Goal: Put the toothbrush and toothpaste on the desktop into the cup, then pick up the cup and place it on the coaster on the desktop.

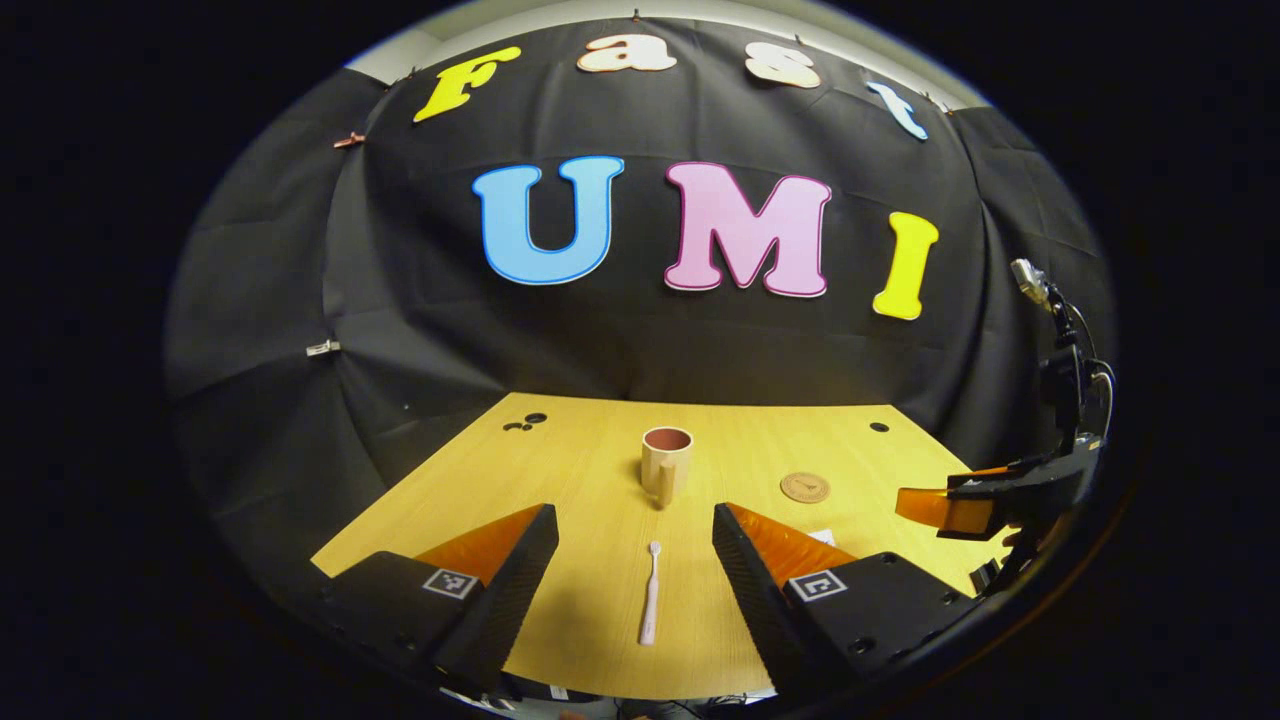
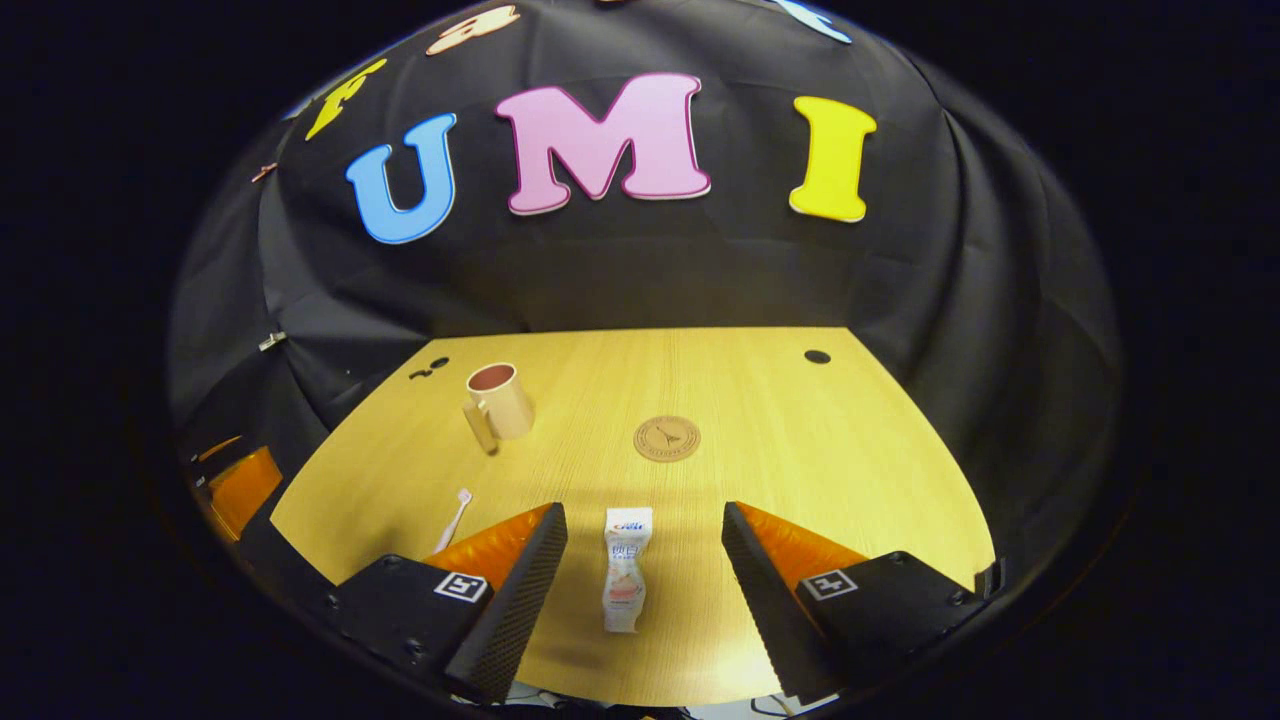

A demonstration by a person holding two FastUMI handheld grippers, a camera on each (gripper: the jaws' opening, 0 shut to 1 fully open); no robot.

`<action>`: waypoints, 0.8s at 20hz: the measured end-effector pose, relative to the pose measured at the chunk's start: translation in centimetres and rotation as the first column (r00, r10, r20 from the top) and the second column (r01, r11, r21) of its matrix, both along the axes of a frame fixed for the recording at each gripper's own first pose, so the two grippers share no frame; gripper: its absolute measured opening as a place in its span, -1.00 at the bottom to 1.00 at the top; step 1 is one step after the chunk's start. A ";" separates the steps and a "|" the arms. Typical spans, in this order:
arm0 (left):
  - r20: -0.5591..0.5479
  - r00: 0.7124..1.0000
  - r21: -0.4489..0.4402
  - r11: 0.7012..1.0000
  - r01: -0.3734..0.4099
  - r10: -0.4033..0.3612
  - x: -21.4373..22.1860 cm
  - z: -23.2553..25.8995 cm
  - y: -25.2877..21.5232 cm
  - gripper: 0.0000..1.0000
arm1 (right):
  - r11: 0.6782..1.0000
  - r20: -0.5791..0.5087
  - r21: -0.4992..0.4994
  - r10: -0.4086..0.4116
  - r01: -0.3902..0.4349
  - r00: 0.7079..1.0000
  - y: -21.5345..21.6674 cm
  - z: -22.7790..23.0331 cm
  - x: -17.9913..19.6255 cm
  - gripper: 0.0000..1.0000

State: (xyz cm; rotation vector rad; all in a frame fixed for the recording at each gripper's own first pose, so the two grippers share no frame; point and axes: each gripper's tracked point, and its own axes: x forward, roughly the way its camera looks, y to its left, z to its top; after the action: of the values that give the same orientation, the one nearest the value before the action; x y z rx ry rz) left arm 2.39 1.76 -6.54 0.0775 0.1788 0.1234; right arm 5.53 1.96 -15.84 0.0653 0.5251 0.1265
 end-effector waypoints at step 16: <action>-0.106 0.982 -0.032 0.987 -0.158 0.154 1.0 -4.8 2.0 0.94 | 0.988 -0.305 -0.114 0.069 -0.108 0.950 1.7 -12.0 3.2 0.93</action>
State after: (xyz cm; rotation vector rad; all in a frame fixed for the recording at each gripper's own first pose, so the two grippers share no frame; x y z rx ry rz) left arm 3.42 3.75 -11.29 0.0291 0.2903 0.2725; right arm 8.69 3.66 -27.84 -0.0674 0.8401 0.1715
